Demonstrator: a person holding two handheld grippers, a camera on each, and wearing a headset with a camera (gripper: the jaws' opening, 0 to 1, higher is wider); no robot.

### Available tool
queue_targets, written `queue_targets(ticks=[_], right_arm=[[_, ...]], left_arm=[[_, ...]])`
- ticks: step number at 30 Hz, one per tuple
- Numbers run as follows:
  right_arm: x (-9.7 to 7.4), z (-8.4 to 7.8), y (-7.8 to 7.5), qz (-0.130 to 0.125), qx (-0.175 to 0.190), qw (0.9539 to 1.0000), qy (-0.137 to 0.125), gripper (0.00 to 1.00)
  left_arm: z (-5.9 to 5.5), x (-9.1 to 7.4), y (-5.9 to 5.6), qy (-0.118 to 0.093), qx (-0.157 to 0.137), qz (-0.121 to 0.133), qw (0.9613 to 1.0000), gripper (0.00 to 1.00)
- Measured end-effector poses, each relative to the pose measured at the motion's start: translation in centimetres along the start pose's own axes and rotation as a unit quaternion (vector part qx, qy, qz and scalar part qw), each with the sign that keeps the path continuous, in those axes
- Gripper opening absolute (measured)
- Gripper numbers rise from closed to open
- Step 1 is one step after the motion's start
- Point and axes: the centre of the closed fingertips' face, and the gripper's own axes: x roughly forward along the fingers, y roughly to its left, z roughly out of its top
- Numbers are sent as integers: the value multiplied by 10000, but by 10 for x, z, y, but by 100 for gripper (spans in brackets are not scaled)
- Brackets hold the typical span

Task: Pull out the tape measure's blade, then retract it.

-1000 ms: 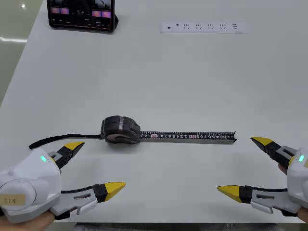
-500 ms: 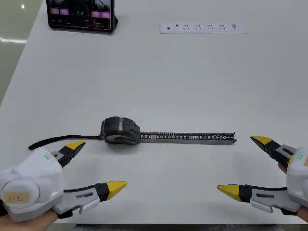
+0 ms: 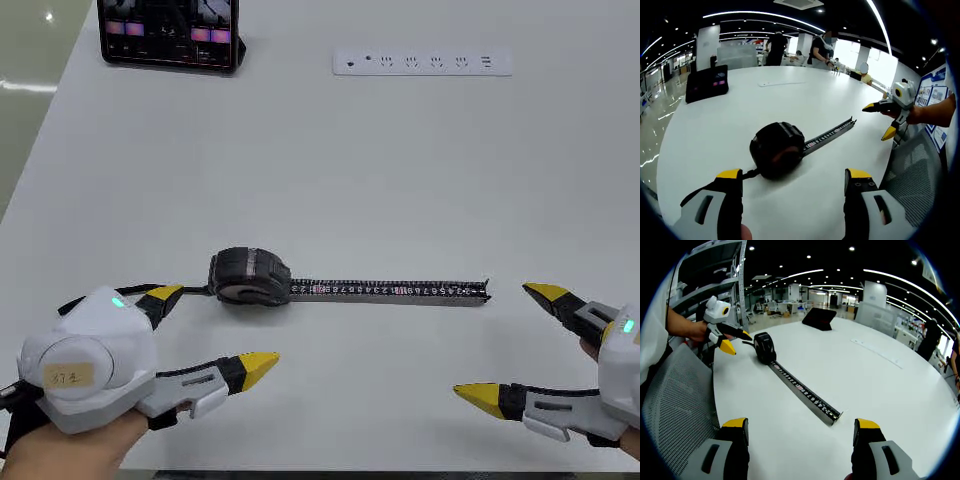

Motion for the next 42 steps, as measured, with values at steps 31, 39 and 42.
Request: queue_targets(ticks=[31, 39, 42], right_arm=[[2, -8, -7, -21, 50, 9999, 92, 84], [2, -11, -7, -14, 86, 9999, 147, 83], [3, -10, -7, 4, 62, 9999, 147, 82]], left_arm=[[16, 33, 3, -163, -463, 146, 9987, 79], [17, 35, 3, -198, -531, 275, 9980, 79], [18, 36, 4, -229, -592, 369, 9973, 79]])
